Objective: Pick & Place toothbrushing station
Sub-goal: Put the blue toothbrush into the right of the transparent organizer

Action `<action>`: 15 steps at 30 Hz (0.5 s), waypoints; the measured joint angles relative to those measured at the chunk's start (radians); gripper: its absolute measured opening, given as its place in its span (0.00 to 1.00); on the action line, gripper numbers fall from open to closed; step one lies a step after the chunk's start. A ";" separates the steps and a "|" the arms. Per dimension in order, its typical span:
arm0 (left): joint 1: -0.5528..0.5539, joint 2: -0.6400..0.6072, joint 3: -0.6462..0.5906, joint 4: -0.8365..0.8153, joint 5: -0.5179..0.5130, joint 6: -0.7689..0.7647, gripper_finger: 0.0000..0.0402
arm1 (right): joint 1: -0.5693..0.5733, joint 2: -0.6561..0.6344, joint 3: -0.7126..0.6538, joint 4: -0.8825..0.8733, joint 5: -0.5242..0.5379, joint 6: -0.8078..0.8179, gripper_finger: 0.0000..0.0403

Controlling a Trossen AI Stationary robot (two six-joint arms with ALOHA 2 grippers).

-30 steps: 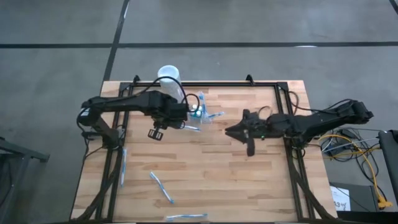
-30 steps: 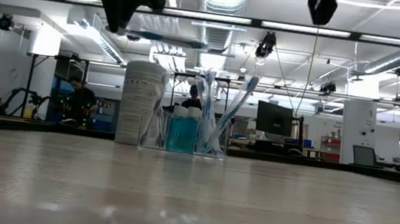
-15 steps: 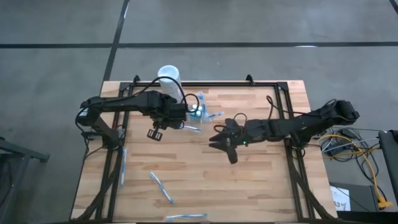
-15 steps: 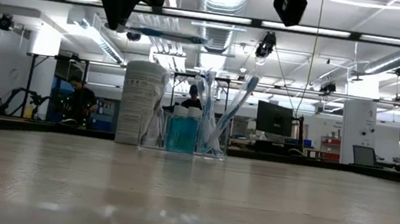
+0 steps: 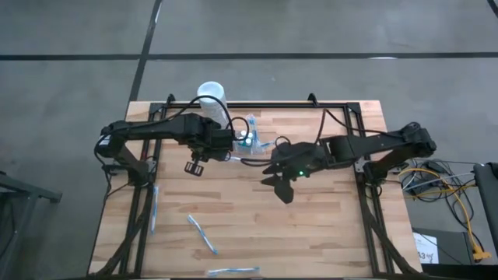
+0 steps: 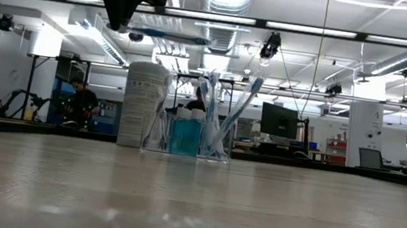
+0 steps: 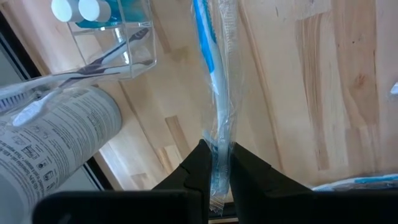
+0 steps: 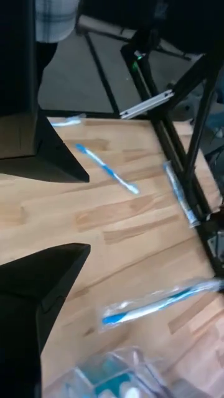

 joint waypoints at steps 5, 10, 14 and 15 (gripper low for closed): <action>-0.001 0.000 0.000 0.000 -0.002 -0.010 0.11 | -0.001 0.066 0.114 -0.127 0.000 -0.041 0.45; -0.003 -0.001 0.000 0.000 -0.003 -0.019 0.11 | -0.001 0.119 0.200 -0.208 0.006 -0.063 0.48; -0.003 -0.001 0.000 0.000 -0.003 -0.028 0.11 | -0.003 0.164 0.259 -0.208 0.008 -0.084 0.47; -0.003 -0.001 0.000 0.000 -0.003 -0.028 0.11 | -0.003 0.175 0.273 -0.209 0.007 -0.084 0.46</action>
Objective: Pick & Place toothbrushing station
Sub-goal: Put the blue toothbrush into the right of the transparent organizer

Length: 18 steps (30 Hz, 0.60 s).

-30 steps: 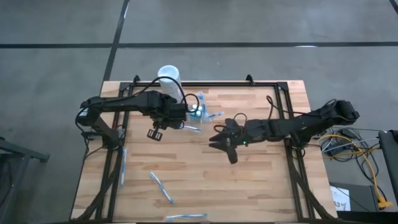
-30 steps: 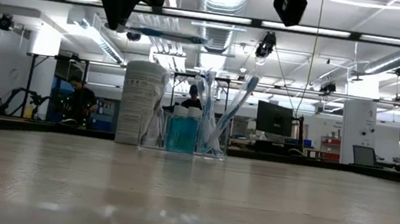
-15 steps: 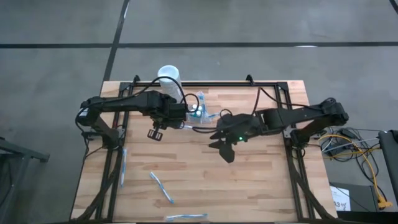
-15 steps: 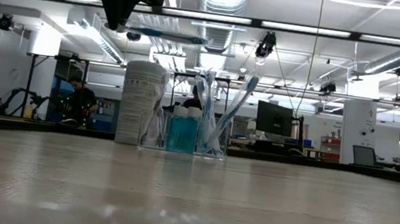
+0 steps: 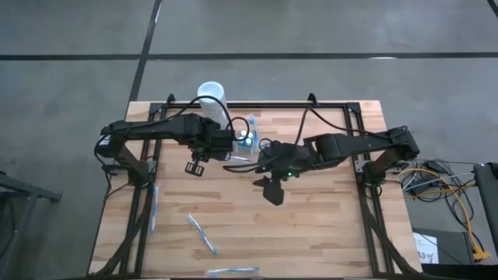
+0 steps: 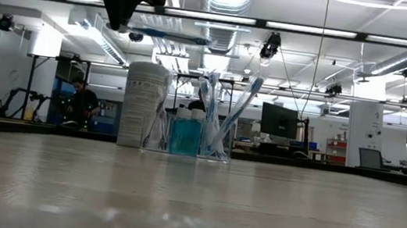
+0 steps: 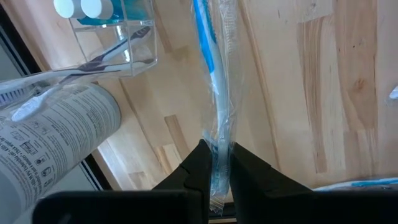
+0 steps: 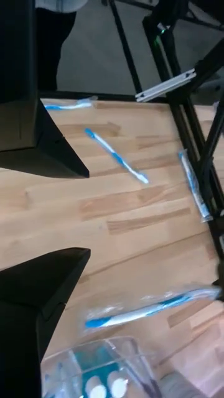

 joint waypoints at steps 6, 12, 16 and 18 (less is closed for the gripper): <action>0.000 0.000 0.000 0.000 0.000 0.000 0.11 | 0.001 0.030 0.055 -0.011 -0.136 -0.355 0.45; 0.000 0.000 0.000 0.000 -0.001 0.000 0.11 | 0.000 0.025 0.092 -0.105 -0.178 -0.689 0.46; 0.000 0.000 0.000 0.000 -0.007 0.000 0.11 | 0.000 0.022 0.126 -0.150 -0.138 -0.678 0.45; 0.000 0.000 0.000 0.000 -0.007 0.000 0.11 | -0.001 0.022 0.132 -0.190 -0.048 -0.637 0.45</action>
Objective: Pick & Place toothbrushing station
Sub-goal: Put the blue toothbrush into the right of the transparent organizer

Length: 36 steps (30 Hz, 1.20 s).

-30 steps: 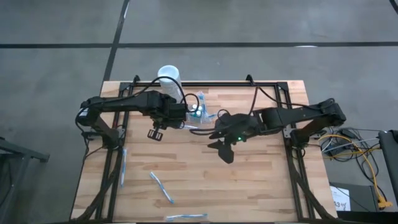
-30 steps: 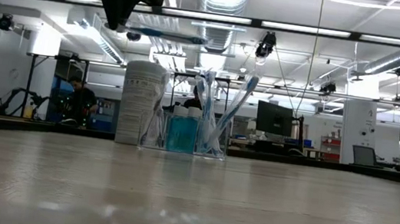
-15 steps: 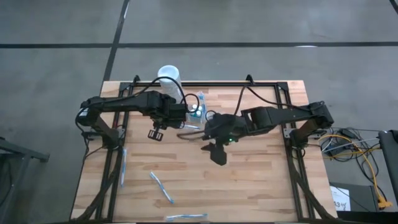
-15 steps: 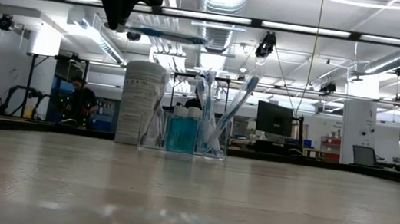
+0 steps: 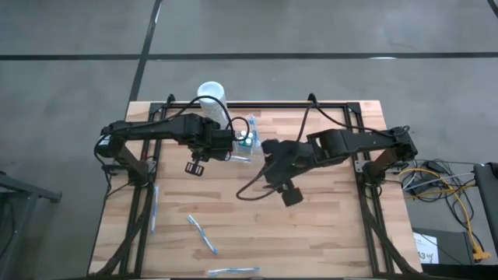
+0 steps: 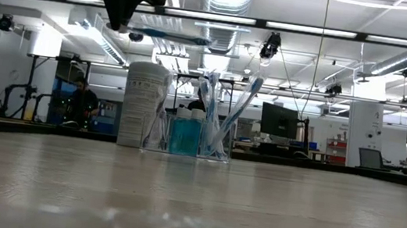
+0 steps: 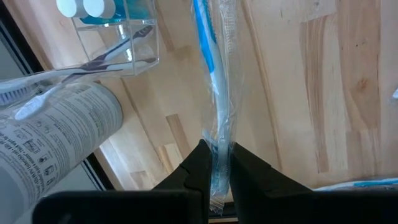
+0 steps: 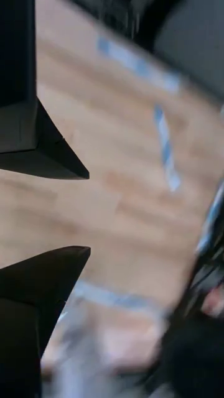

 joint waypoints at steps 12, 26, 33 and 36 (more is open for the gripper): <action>-0.003 0.000 0.000 0.000 -0.068 0.022 0.11 | -0.001 0.008 -0.050 -0.052 0.248 0.086 0.47; -0.003 0.000 0.000 0.000 -0.068 0.021 0.11 | -0.032 0.165 -0.052 0.015 0.315 0.152 0.47; -0.003 0.000 0.000 0.000 -0.068 0.020 0.11 | -0.038 0.173 -0.052 0.090 0.313 0.346 0.45; -0.003 0.000 0.000 0.000 -0.068 0.020 0.11 | -0.036 0.173 -0.052 0.128 0.312 0.373 0.45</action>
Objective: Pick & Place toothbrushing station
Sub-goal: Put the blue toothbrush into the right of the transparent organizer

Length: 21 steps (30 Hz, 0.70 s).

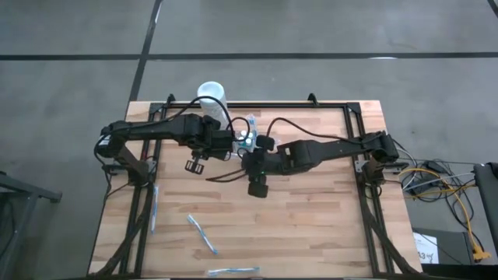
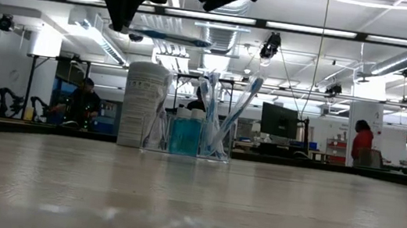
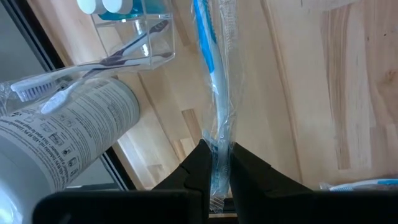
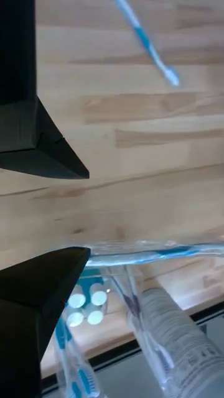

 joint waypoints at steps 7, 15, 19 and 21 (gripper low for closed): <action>0.000 0.000 0.000 0.000 0.000 -0.004 0.11 | -0.001 0.000 0.000 0.062 0.000 0.044 0.45; 0.000 0.000 0.000 0.000 -0.001 -0.007 0.11 | 0.000 0.000 0.000 0.075 0.000 0.097 0.45; 0.000 0.000 0.000 0.000 -0.001 -0.019 0.11 | 0.000 0.000 0.000 0.069 -0.001 0.108 0.45; 0.000 0.000 0.000 0.000 -0.002 -0.014 0.11 | 0.001 0.000 0.000 0.078 -0.002 0.108 0.45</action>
